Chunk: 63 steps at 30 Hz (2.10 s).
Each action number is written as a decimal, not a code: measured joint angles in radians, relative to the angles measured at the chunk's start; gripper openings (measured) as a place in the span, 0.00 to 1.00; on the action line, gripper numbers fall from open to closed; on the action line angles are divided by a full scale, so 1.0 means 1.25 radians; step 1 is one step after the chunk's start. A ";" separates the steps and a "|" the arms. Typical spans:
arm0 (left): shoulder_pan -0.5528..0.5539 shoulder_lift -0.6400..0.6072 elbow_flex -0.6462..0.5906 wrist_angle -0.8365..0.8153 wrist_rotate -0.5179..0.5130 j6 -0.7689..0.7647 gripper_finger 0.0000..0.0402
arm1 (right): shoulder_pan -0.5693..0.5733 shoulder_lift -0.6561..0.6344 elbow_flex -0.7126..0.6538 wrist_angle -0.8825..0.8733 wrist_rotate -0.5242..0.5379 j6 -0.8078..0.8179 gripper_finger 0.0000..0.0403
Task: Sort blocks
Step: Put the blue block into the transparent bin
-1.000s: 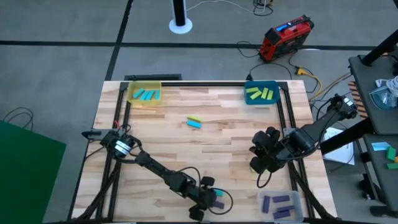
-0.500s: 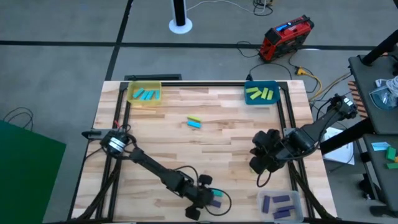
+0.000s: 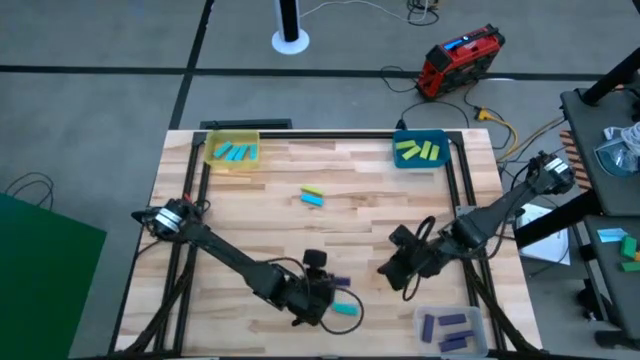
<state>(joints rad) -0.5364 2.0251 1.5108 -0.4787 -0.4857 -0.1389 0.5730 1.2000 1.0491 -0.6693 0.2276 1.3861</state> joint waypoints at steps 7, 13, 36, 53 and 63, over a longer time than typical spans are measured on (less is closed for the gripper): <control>0.018 -0.067 -0.026 -0.064 -0.141 0.020 0.19 | -0.056 0.003 -0.124 0.296 0.050 -0.028 0.16; 0.055 -0.180 -0.183 0.035 -0.190 0.019 0.19 | -0.112 0.004 -0.182 0.364 0.116 -0.159 0.38; 0.098 -0.277 -0.314 0.310 -0.153 0.228 0.19 | -0.248 0.125 -0.166 0.619 -0.078 -0.303 0.53; 0.098 -0.279 -0.316 0.293 -0.149 0.256 0.19 | -0.251 0.263 -0.038 0.605 -0.071 -0.393 0.12; 0.102 -0.280 -0.317 0.255 -0.148 0.241 0.36 | -0.254 0.216 0.053 0.239 -0.130 -0.413 0.13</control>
<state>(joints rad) -0.4091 1.6756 1.1149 -0.1596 -0.6712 0.1622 0.2550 1.4705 1.1152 -0.3704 0.0647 0.8700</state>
